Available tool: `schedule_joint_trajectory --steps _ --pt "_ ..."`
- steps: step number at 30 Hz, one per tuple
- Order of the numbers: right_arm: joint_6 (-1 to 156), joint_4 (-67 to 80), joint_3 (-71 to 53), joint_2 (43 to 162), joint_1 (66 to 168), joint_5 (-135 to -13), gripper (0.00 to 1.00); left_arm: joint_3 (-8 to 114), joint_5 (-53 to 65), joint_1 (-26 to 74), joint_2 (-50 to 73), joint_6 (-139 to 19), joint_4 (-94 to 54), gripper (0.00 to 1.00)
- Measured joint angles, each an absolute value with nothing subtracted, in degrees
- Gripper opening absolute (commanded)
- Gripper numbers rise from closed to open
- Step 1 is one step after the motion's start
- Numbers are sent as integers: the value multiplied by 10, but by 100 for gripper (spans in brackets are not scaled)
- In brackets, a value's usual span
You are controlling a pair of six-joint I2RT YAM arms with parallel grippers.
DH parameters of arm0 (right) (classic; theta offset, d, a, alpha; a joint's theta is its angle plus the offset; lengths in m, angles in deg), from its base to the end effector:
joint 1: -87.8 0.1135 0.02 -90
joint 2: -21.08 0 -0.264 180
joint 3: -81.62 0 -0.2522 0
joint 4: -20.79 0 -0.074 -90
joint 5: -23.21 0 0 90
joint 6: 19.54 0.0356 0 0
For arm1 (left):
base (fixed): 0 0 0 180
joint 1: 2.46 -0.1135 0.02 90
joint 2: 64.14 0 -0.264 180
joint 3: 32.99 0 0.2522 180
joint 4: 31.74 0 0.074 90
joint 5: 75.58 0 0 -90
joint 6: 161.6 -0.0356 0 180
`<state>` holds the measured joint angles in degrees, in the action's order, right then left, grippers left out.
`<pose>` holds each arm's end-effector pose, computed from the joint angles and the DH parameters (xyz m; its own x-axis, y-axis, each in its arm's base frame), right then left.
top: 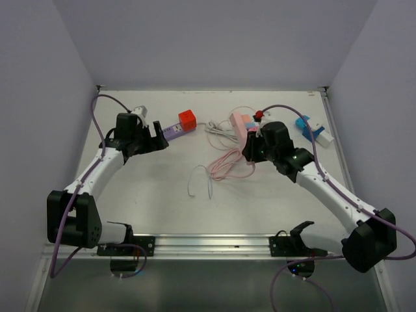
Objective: Pull the plug off the socket
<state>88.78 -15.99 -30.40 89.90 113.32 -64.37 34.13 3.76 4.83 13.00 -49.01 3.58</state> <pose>0.2385 0.1122 0.2891 -0.6488 0.0383 -0.7600 -0.2068 0.9523 0.2245 0.2831 -0.0428 0.2495 -0.7489 -0.2848 -0.5984 -0.0368 0.9194 -0.3915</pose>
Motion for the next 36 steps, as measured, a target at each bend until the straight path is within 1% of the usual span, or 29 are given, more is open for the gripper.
schedule_joint_trajectory --steps 3,6,11,20,22,25,26,28,29,31,32,34,36 --pt "886 -149 -303 885 1198 -653 0 350 41 48 133 -477 36 100" --pt "886 -135 -303 906 1248 -658 0 352 42 48 133 -455 35 100" --pt "886 -95 -303 989 1325 -643 0 346 42 48 122 -410 34 100" --pt "885 -4 -294 1145 1411 -593 0 266 50 48 23 -329 40 100" --pt "885 15 -288 1176 1427 -581 5 247 51 48 10 -310 40 100" --pt "886 39 -264 1217 1445 -564 30 227 50 49 2 -285 41 100" --pt "889 44 -254 1226 1448 -564 44 223 51 51 2 -277 40 100" --pt "897 53 -240 1238 1450 -567 56 219 52 59 2 -266 42 99" --pt "902 56 -236 1240 1452 -572 67 219 55 65 2 -260 41 99" --pt "910 63 -230 1238 1453 -574 75 219 59 81 2 -249 40 99" --pt "911 63 -227 1238 1453 -574 82 219 63 92 2 -242 40 99" --pt "916 62 -225 1234 1453 -574 87 219 71 116 4 -230 39 98" --pt "919 55 -225 1222 1453 -573 88 219 74 135 10 -216 39 97"
